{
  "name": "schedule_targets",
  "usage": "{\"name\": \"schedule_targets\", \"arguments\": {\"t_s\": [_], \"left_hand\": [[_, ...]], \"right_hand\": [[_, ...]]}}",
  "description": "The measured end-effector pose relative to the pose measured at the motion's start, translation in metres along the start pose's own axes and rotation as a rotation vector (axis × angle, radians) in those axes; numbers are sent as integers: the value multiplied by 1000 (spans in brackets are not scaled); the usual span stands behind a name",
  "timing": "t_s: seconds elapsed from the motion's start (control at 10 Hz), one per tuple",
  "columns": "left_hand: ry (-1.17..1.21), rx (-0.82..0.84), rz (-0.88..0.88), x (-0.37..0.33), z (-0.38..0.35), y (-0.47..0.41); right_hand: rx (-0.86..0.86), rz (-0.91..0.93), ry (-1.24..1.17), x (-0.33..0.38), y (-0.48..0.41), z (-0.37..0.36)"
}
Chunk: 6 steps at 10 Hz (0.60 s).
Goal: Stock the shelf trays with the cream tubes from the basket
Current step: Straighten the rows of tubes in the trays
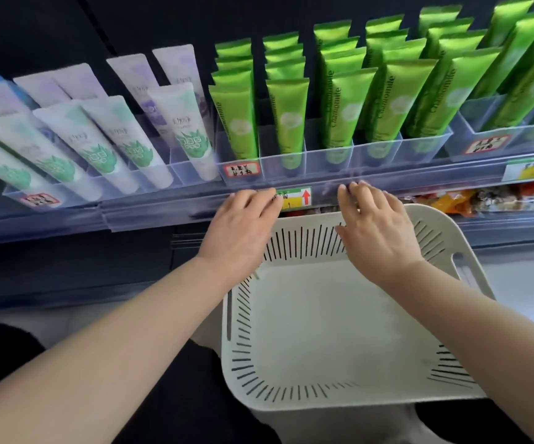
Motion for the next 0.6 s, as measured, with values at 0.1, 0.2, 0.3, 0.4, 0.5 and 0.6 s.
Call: {"name": "schedule_targets", "arguments": {"t_s": [0.1,0.2,0.3,0.4,0.5,0.6], "left_hand": [[10,-50,-1,0,-2,0],[10,-66,10,0,-1,-1],[7,-34,33,-2,-1,-2],[29,7,52,-1,0,-3],[6,66,66,-4,2,-3],[29,144,98,-13,11,2]], "right_hand": [[9,-20,17,0,2,-3],[-31,-24,14,0,4,-4],[-45,-30,-11,3,6,-6],[-65,-33,-31,5,5,-5],[-73,-40,-70,7,5,-1],[-34,-82,-107,10,8,6]]}}
Point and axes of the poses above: each hand's wrist, its own y-axis away from the middle knuckle, its own z-axis out of the back of the hand, x = y × z, the point moved 1 cm from there along -y, towards the middle knuckle, and after that the axes turned 8 degrees about -y, right-handed, at the moved point
